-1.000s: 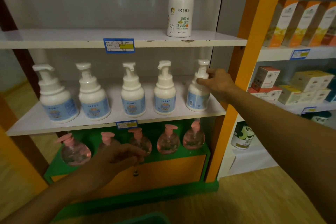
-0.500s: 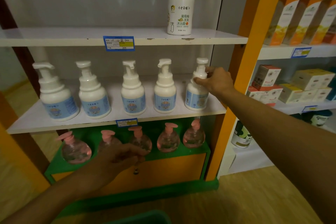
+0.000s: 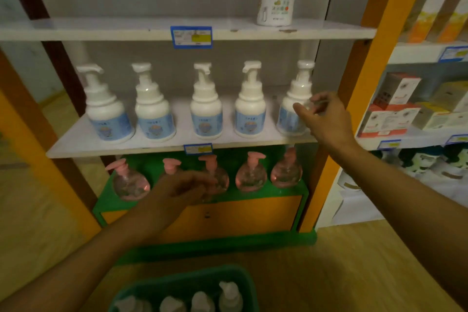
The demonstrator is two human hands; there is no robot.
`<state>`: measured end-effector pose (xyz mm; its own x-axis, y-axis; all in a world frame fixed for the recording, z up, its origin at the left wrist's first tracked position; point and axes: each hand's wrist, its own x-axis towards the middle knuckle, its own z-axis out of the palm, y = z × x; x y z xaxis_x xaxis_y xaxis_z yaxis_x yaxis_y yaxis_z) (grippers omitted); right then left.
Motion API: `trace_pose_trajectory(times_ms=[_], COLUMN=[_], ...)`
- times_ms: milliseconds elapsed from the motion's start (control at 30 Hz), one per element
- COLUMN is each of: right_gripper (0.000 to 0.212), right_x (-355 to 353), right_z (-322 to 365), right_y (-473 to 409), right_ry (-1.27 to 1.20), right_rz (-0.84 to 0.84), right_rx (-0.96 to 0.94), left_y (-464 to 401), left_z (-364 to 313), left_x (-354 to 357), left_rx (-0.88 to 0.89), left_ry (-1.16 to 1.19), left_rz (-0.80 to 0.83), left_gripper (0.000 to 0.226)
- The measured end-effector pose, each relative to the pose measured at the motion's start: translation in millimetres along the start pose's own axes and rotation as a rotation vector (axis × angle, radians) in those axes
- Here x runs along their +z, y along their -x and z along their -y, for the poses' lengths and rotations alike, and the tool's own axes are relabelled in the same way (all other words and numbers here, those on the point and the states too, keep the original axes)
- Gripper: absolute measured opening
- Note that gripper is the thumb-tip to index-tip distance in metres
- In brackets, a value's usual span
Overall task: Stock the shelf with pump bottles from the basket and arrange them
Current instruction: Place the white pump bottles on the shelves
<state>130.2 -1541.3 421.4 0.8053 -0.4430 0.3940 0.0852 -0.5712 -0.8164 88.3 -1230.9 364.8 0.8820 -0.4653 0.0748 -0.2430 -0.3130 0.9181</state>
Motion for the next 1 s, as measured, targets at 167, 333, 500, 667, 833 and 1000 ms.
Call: trace_pose_trajectory(times_ms=[167,333,500,667,833,1000], right_gripper=[0.025,0.023,0.030,0.076,0.066,0.032], right_x=[51,106,140,154,177,175], right_z=[-17,-61,-131,-180,-196,-189], right_y=[86,166,224,269,284,286], right_ry=[-0.025,0.044,0.156,0.274,0.240,0.203], right_rz=[0.412,0.712,0.903,1.112,1.017,0.938], right_rx=[-0.015,0.089,0.299,0.420,0.447,0.379], left_y=[19,49,77,77,60,51], left_z=[22,102,184,237,266,260], left_x=[2,18,57,78,88,99], left_rx=[-0.055,-0.262,-0.371,-0.394,-0.399,-0.475], left_ry=[0.006,0.049,-0.174,-0.436,-0.641,-0.606], left_rz=[-0.063,-0.014,0.254,0.409,0.503,0.479], left_gripper=[0.025,0.028,0.033,0.034,0.054,0.050])
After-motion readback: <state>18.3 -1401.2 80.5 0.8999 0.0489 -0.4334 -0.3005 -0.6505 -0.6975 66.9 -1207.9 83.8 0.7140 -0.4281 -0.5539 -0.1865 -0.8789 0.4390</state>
